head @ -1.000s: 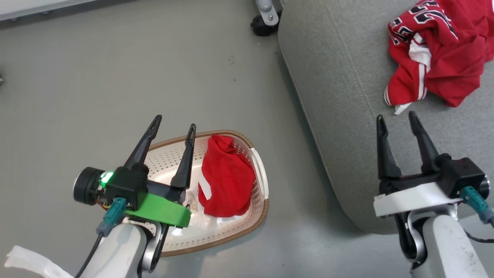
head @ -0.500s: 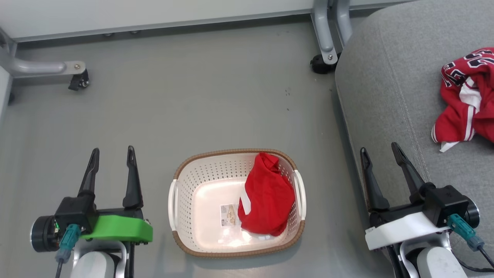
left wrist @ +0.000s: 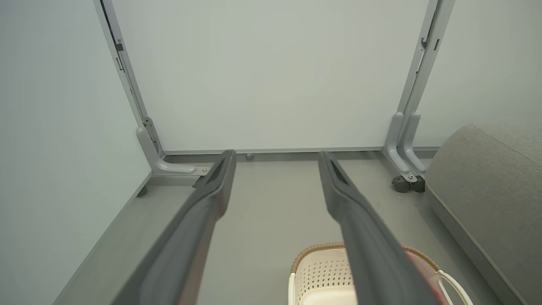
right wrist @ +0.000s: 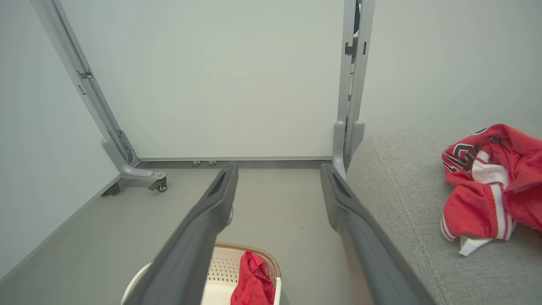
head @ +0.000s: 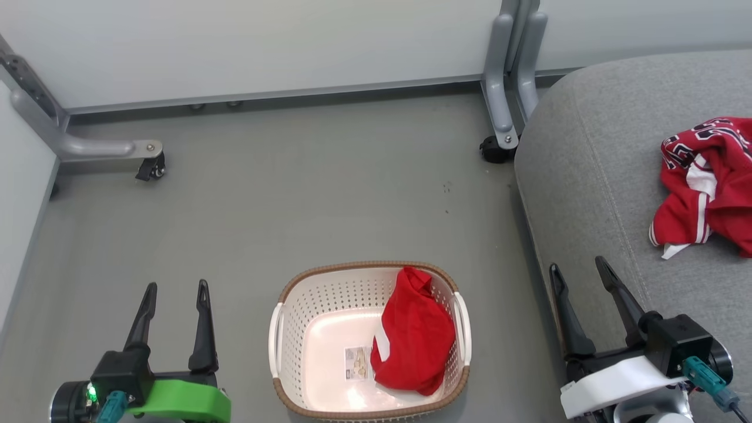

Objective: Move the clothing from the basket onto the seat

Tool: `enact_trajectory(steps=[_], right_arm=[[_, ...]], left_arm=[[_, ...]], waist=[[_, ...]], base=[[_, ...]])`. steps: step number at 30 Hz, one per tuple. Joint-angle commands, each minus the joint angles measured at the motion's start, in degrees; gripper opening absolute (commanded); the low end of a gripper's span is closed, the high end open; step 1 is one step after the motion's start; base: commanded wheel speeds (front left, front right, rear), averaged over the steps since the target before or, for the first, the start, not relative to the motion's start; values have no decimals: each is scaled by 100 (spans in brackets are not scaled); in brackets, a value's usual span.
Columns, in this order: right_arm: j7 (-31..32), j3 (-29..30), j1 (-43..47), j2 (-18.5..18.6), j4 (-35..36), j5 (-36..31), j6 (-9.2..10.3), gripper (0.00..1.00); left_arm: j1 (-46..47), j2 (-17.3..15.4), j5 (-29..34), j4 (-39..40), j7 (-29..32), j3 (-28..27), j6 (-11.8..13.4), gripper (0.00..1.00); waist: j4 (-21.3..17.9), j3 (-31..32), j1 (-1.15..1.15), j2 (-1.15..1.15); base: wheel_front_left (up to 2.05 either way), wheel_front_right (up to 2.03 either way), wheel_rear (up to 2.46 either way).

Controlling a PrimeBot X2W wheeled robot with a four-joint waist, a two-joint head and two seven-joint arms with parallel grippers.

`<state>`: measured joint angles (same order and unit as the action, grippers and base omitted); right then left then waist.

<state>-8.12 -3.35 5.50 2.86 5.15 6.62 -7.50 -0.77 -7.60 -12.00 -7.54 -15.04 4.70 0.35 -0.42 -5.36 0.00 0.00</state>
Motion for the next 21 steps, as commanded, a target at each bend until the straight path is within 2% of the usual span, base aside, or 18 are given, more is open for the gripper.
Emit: enact_trajectory(steps=[1, 10, 21], right_arm=[[28, -2, 110, 9, 35, 39, 2, 100], [124, 4, 362, 11, 68, 34, 2, 100], [250, 9, 505, 10, 209, -26, 1, 100]], left_arm=[[-127, 41, 73, -16, -17, -43, -48, 100], [-391, 148, 269, -179, -17, -128, -231, 100], [-466, 230, 395, -333, -17, -203, -333, 100]], waist=[[-54, 114, 0, 0], [-123, 357, 0, 0], [-116, 454, 0, 0]], base=[[0, 0, 0], [0, 0, 0], [0, 0, 0]])
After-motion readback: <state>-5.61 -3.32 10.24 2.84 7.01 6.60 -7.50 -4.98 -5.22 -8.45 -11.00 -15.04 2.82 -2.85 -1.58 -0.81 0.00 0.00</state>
